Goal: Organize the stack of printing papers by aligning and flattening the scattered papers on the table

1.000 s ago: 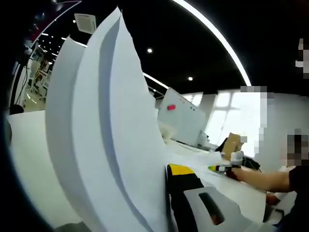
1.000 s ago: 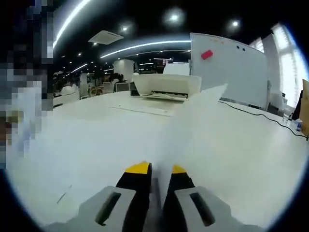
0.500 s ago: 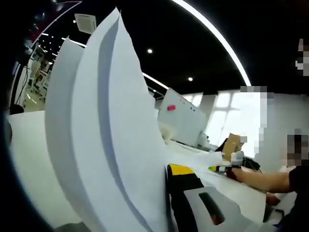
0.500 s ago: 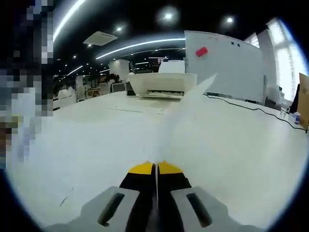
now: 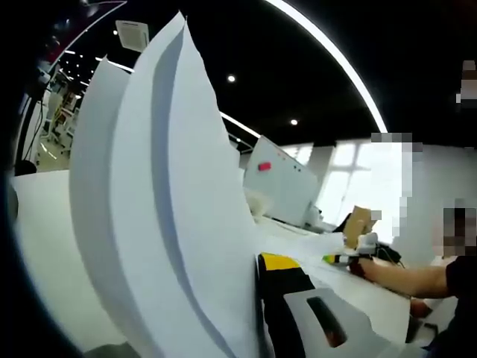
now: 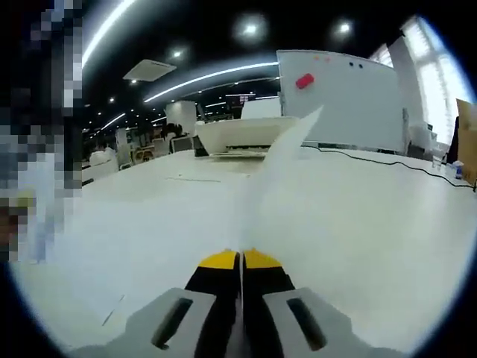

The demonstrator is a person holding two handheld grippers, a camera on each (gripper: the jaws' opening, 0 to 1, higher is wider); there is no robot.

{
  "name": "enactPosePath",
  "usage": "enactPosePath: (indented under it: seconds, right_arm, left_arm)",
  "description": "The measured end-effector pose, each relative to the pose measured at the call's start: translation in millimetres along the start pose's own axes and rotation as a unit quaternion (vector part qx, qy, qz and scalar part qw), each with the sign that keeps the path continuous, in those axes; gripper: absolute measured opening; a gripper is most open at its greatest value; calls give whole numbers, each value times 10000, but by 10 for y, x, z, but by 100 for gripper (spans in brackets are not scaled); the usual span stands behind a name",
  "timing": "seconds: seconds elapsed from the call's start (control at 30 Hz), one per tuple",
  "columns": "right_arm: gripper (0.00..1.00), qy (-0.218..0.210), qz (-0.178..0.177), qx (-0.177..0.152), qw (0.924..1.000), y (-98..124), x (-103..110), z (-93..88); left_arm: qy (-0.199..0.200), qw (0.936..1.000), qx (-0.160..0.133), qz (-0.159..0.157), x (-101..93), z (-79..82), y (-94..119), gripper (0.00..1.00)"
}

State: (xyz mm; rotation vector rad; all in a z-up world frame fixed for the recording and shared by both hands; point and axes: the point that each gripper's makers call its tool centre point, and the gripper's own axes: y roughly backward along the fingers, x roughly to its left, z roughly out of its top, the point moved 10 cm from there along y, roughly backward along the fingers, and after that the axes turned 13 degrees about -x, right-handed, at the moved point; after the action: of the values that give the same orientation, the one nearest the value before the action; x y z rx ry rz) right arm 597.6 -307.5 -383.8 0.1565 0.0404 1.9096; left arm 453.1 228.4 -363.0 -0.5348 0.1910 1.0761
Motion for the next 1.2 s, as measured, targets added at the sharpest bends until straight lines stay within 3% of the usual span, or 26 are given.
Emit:
enactPosePath:
  seconds: [0.9,1.2]
  right_arm:
    - [0,-106,-63,-387,9992,103,46,121]
    - [0,-145,138,-824,9964,173,198,377]
  left_arm:
    - [-32,10000,43,45,1,-12,-10,8]
    - [-26,10000,46,48,6,-13,-15,8]
